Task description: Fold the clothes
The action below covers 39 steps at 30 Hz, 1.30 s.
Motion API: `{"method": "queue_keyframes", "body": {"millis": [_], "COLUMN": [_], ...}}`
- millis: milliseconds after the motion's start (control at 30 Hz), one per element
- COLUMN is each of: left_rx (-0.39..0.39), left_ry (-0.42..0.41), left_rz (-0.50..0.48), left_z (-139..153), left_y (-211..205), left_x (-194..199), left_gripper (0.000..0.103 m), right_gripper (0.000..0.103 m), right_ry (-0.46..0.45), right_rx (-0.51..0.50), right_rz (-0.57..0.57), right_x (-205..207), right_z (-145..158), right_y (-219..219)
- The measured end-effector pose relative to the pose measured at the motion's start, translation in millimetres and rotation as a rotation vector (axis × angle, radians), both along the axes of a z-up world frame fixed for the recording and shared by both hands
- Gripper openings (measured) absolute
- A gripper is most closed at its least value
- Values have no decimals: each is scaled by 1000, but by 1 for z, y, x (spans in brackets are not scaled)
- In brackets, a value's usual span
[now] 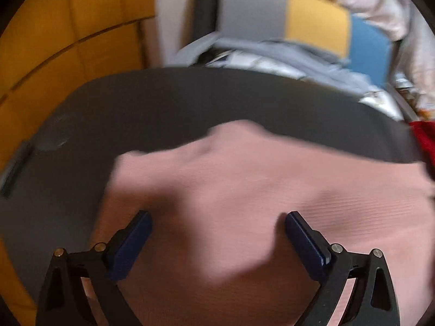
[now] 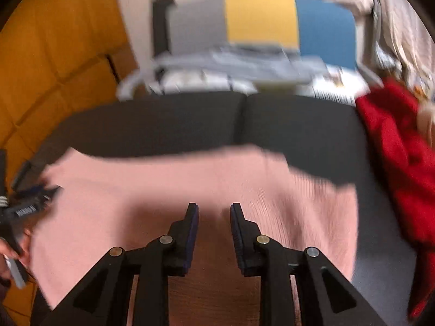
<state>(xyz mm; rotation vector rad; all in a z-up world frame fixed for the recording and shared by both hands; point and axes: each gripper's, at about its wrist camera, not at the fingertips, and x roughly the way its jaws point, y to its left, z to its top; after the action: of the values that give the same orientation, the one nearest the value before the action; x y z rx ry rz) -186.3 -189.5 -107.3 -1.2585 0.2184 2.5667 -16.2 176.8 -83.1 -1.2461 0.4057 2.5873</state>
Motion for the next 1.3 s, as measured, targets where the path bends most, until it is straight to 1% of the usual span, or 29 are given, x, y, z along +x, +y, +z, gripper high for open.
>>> {"method": "queue_keyframes", "body": {"millis": [67,100,133,200,267,300,333,367,433,467,500,533,633,700,767,833,933,1000,1033,1067,1100,1133,1167,1200,1233,1267,1300], "left_rx": [-6,4,17,106,177,212,234,252,256,256,256,260,274,285,297,308,326,336,330,319,308,307,311,316,331,351,372], "left_ry": [23,15,2,-72,-77,-75,-55,-30,15,37,59,63,63,54,43,33,25,31,31,18,1,-22,-36,-47,-54,-60,-65], "left_rz": [47,69,90,159,173,177,161,140,68,31,-6,-50,-186,-253,-316,-379,-467,-497,-501,-502,-504,-503,-499,-495,-490,-494,-499], "left_z": [0,-2,-3,-4,3,7,13,19,29,35,40,42,48,48,48,48,47,47,45,42,39,36,32,28,26,23,20], "left_y": [-19,-27,-35,-52,-61,-65,-66,-66,-54,-48,-41,-31,0,14,27,41,59,66,71,75,78,81,83,84,83,82,80], "left_x": [-2,-5,-7,-11,-1,5,16,28,50,62,73,83,110,125,139,153,173,179,180,182,184,186,187,189,192,195,198], "left_gripper": [101,103,103,101,97,97,97,97,97,97,97,97,97,97,97,97,95,86,84,77,64,58,48,43,39,31,25], "right_gripper": [18,17,16,16,19,20,23,24,28,30,31,32,33,40,55,59,60,60,60,60,60,60,60,60,60,60,60], "right_ry": [68,97,107,105,105,120,155,198,256,256,239,214,155,153,165,167,156,169,186,204,220,228,231,232,230,225,221], "right_rx": [-28,-48,-64,-68,-89,-113,-139,-169,-249,-272,-279,-276,-262,-276,-313,-374,-467,-515,-542,-568,-596,-617,-631,-640,-647,-654,-661], "right_rz": [-15,-25,-35,-37,-37,-52,-66,-75,-90,-100,-112,-125,-167,-192,-218,-239,-264,-268,-262,-256,-250,-245,-243,-244,-242,-236,-230], "right_x": [11,16,18,16,20,26,37,50,81,95,108,119,152,168,183,193,198,196,193,190,185,180,176,169,163,158,153], "right_z": [-10,-12,-12,-11,-3,3,11,21,35,38,40,40,33,29,24,17,3,-6,-10,-14,-16,-18,-19,-19,-19,-19,-19], "right_y": [9,12,14,13,13,14,16,18,28,32,35,36,40,46,55,62,71,76,78,80,83,85,86,87,87,88,88]}}
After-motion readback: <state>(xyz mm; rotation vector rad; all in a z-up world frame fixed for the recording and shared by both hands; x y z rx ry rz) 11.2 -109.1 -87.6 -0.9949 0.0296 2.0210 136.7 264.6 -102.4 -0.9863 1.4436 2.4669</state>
